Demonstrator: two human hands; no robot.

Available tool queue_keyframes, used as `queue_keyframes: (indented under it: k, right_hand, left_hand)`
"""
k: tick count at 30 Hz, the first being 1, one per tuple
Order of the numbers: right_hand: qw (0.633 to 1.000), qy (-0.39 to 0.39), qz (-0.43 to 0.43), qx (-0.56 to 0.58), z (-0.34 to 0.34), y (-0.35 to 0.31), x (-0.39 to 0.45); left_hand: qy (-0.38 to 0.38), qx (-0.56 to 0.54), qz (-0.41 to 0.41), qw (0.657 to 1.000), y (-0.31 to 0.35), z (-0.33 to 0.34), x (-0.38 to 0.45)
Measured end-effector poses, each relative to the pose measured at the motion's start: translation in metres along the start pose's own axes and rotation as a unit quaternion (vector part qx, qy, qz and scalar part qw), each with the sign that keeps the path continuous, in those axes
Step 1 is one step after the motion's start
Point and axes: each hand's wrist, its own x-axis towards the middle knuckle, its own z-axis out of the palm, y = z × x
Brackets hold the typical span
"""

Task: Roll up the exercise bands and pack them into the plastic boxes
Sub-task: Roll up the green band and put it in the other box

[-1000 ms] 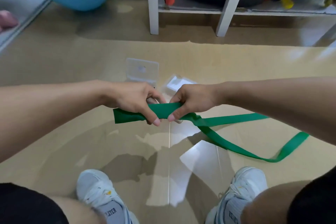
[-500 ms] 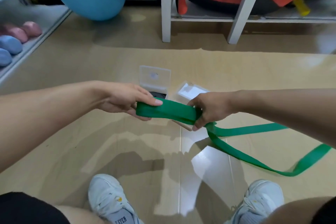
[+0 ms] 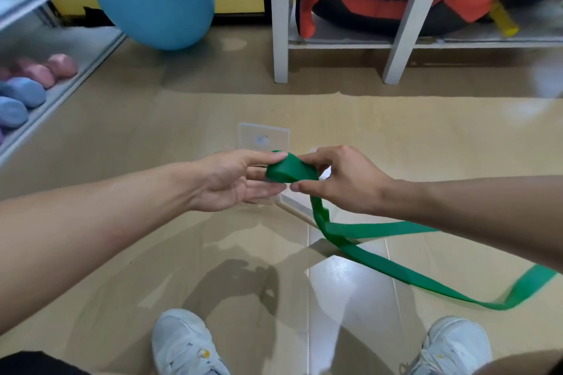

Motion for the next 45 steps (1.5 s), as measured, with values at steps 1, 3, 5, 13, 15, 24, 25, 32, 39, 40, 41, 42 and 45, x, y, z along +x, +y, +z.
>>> queue_keyframes:
  k: [1, 3, 5, 13, 15, 24, 25, 32, 39, 40, 41, 42, 45]
  right_hand:
    - [1.0, 0.006, 0.007, 0.005, 0.001, 0.002, -0.001]
    - [1.0, 0.011, 0.016, 0.009, 0.002, 0.005, -0.003]
    - [0.999, 0.019, 0.021, 0.027, 0.002, 0.004, -0.005]
    - [0.982, 0.071, -0.03, 0.174, 0.003, -0.008, -0.014]
    - [0.978, 0.084, -0.042, 0.188, 0.005, -0.011, -0.016]
    - [0.971, 0.097, -0.022, 0.217, 0.019, -0.009, -0.027]
    - [0.973, 0.107, -0.02, 0.205, 0.02, -0.009, -0.027]
    - [0.992, 0.126, 0.002, 0.026, 0.019, -0.001, -0.025]
    - [0.99, 0.129, -0.002, -0.062, 0.021, -0.005, -0.028]
    - [0.989, 0.133, 0.004, -0.062, 0.021, -0.006, -0.028]
    - [0.989, 0.136, 0.01, -0.062, 0.02, -0.007, -0.027]
    - [0.989, 0.136, 0.015, -0.062, 0.02, -0.008, -0.025]
    - [0.99, 0.129, 0.027, -0.059, 0.019, -0.01, -0.021]
  left_hand:
    - [0.008, 0.004, 0.0, 1.0, 0.0, -0.001, 0.0]
    - [0.023, 0.016, 0.006, 1.0, -0.002, -0.002, 0.001]
    - [0.032, 0.013, 0.013, 0.999, -0.004, -0.001, 0.002]
    - [-0.068, -0.057, 0.008, 0.996, -0.003, -0.002, 0.0]
    - [-0.112, -0.078, -0.002, 0.991, -0.005, -0.004, 0.002]
    - [-0.026, -0.039, 0.02, 0.999, -0.013, 0.0, 0.003]
    - [-0.007, -0.024, 0.032, 0.999, -0.014, 0.002, 0.002]
    - [-0.014, 0.121, 0.083, 0.989, -0.016, 0.005, -0.002]
    - [0.007, 0.207, 0.123, 0.971, -0.017, 0.011, -0.003]
    - [0.006, 0.195, 0.119, 0.973, -0.016, 0.014, -0.003]
    - [0.009, 0.185, 0.116, 0.976, -0.016, 0.015, -0.003]
    - [0.012, 0.175, 0.109, 0.978, -0.015, 0.017, -0.003]
    - [0.023, 0.111, 0.072, 0.991, -0.014, 0.019, -0.003]
